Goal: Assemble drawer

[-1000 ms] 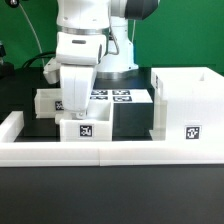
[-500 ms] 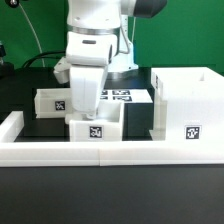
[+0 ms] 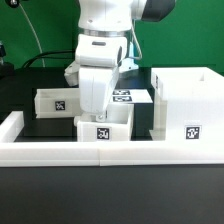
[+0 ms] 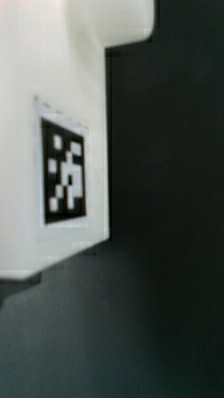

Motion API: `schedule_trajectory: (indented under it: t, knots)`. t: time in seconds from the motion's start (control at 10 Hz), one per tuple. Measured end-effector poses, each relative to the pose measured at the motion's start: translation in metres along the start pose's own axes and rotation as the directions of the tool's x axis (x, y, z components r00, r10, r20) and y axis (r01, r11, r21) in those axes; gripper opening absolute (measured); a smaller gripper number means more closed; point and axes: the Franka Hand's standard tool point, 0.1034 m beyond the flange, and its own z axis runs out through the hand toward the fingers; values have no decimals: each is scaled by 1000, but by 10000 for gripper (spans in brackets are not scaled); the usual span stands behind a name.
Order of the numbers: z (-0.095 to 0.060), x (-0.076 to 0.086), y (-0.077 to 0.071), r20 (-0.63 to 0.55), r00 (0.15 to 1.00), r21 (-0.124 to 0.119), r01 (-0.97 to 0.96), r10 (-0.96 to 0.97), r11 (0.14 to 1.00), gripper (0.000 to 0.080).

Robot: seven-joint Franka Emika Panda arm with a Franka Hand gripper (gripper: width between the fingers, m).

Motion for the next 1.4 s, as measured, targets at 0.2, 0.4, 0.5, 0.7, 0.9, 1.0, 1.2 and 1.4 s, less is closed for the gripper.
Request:
schedule_trajectory:
  t: [0.2, 0.4, 0.5, 0.7, 0.9, 1.0, 1.2, 1.4]
  knots:
    - [1, -1, 0, 0, 1000, 1, -1, 1, 1000, 42]
    - [1, 0, 2, -4, 1000, -30, -1, 1, 1000, 42]
    - [1, -2, 4, -4, 999, -48, 40, -40, 998, 42]
    - [2, -3, 6, -6, 997, -110, 72, -73, 991, 42]
    - [3, -4, 4, -7, 998, -106, 63, -64, 992, 42]
    - [3, -3, 4, -7, 998, -105, 61, -62, 993, 42]
    - [5, 11, 2, 6, 997, -103, 80, -80, 991, 42]
    - [7, 22, -1, 14, 993, -91, 119, -118, 989, 42]
